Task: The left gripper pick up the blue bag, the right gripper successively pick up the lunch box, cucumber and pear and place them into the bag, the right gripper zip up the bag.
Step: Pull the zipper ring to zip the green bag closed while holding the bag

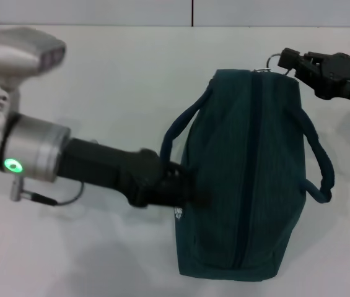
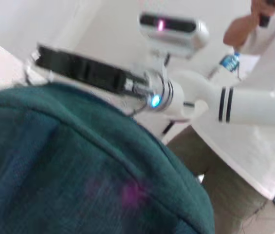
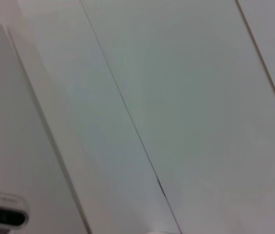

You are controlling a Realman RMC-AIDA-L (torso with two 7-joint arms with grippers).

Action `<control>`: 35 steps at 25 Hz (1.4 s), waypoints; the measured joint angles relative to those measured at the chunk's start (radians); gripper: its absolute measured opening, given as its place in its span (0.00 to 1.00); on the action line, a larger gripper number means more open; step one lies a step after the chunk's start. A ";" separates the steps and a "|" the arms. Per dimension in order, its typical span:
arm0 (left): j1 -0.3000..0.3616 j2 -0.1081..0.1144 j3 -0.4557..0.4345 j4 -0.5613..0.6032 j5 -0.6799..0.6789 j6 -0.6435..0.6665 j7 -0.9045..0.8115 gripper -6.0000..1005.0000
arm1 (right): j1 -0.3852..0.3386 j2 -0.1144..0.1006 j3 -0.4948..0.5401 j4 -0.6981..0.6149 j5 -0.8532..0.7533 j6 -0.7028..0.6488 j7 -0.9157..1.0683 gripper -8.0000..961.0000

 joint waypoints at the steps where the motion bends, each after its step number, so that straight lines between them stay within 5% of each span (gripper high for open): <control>1: 0.000 0.005 -0.018 0.006 0.000 0.012 -0.018 0.16 | -0.004 -0.001 0.001 0.000 0.001 -0.002 0.000 0.02; 4: -0.009 0.032 -0.083 0.022 -0.001 0.053 -0.095 0.17 | -0.010 -0.004 0.001 0.000 0.004 -0.006 -0.001 0.02; 9: -0.041 0.061 -0.121 0.080 -0.002 0.066 -0.270 0.41 | -0.012 -0.005 0.001 0.000 0.005 -0.017 -0.001 0.02; 14: -0.112 0.068 -0.121 0.107 0.018 0.059 -0.416 0.42 | -0.016 -0.001 0.001 0.000 0.004 -0.020 -0.001 0.02; 19: -0.162 0.104 -0.121 0.118 0.082 0.066 -0.545 0.42 | -0.019 0.002 0.001 -0.001 0.006 -0.031 -0.001 0.02; 28: -0.108 0.164 -0.157 0.398 0.068 0.091 -0.735 0.42 | -0.034 0.003 0.003 -0.003 0.007 -0.041 -0.001 0.02; 35: -0.180 0.160 -0.162 0.425 0.086 0.090 -0.777 0.42 | -0.034 0.005 0.004 -0.002 0.008 -0.044 -0.001 0.02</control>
